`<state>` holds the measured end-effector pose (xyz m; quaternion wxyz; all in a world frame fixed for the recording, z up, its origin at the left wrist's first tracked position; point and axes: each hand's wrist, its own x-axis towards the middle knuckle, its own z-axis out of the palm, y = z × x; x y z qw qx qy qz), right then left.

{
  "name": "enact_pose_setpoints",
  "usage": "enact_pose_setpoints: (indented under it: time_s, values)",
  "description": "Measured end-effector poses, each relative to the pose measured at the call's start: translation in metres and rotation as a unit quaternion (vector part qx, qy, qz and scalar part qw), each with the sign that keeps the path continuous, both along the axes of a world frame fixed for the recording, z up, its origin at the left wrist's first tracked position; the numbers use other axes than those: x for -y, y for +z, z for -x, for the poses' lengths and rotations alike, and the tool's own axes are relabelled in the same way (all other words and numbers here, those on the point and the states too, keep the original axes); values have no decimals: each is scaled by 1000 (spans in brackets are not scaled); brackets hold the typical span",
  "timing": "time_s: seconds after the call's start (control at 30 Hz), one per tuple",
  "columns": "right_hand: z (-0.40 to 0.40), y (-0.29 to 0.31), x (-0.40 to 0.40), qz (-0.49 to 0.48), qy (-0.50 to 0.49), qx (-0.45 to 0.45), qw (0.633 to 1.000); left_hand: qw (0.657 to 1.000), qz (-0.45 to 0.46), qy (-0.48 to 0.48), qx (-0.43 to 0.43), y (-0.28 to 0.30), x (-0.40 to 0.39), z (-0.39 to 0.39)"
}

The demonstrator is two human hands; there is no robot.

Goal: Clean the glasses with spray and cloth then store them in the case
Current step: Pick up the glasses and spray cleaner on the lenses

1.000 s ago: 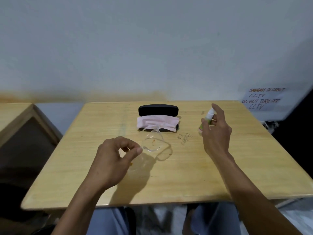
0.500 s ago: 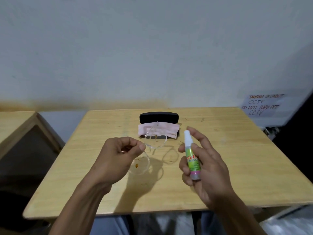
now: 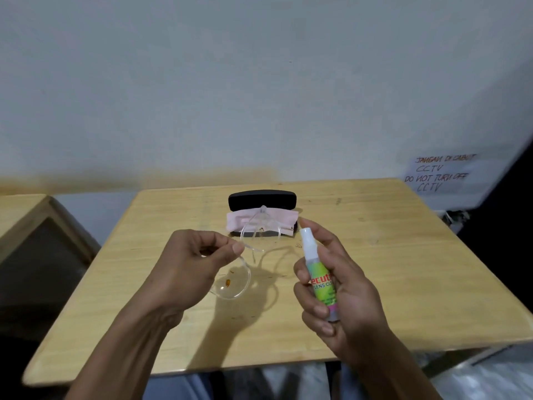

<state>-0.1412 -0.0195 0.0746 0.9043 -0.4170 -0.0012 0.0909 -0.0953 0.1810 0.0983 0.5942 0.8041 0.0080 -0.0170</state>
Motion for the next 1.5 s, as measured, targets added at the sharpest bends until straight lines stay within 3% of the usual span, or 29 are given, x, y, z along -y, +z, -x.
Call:
enact_pose_setpoints:
  time_s: [0.1,0.2,0.4,0.47,0.57,0.67,0.8,1.5]
  values:
    - [2,2,1,48,-32,29,998,999,39,11,-10,1,1,1]
    - [6,2,0,183,-112,93,972,998,61,16,-13,5,1,1]
    - [4,-8,-6,399,-237,232,855,995,88,33,13,12,7,-1]
    - [-1,-5,-7,459,-272,279,799,992,117,41,17,11,12,0]
    - [-7,7,-12,526,-339,328,708,988,147,54,17,9,19,4]
    - [-14,12,-15,558,-367,349,658,983,167,71,23,6,24,6]
    - [-17,14,-13,570,-378,359,636,981,176,81,31,6,26,10]
    - [-27,12,-18,574,-388,391,606,979,184,83,33,15,27,17]
